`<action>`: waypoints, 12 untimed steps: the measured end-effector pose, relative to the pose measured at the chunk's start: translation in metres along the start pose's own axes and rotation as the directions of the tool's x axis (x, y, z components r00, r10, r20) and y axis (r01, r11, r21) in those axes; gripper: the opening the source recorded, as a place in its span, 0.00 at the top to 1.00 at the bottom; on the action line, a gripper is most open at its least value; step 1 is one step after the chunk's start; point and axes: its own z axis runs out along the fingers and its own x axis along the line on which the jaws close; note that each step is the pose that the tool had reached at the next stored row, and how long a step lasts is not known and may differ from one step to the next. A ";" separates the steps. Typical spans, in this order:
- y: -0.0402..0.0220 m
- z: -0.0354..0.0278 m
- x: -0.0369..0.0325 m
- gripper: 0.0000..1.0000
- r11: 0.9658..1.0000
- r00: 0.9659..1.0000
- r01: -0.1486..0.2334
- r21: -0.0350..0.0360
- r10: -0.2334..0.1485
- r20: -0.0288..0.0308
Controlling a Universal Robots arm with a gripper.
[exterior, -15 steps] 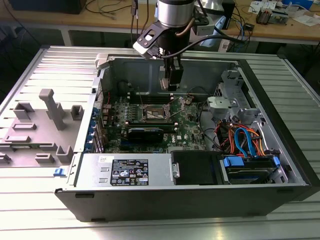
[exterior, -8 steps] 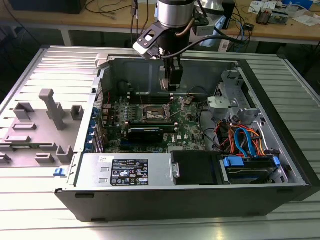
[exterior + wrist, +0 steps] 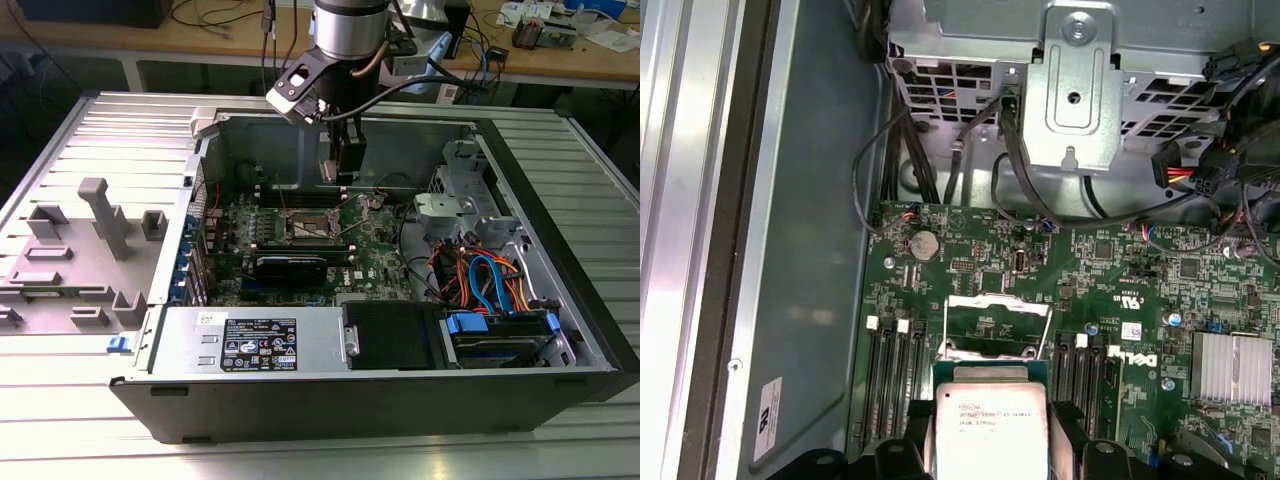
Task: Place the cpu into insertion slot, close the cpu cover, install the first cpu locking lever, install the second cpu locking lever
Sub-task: 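Place the cpu into insertion slot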
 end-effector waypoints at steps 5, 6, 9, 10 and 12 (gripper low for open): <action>-0.0003 0.0035 -0.0010 0.46 1.000 1.000 0.000 0.000 0.000 0.000; -0.0003 0.0041 -0.0010 0.46 1.000 1.000 0.000 0.000 0.000 0.000; -0.0006 0.0071 -0.0015 0.46 1.000 1.000 0.000 0.000 0.000 0.000; -0.0006 0.0081 -0.0016 0.46 1.000 1.000 0.000 0.000 0.000 0.000; -0.0008 0.0099 -0.0019 0.46 1.000 1.000 0.000 0.000 0.000 0.000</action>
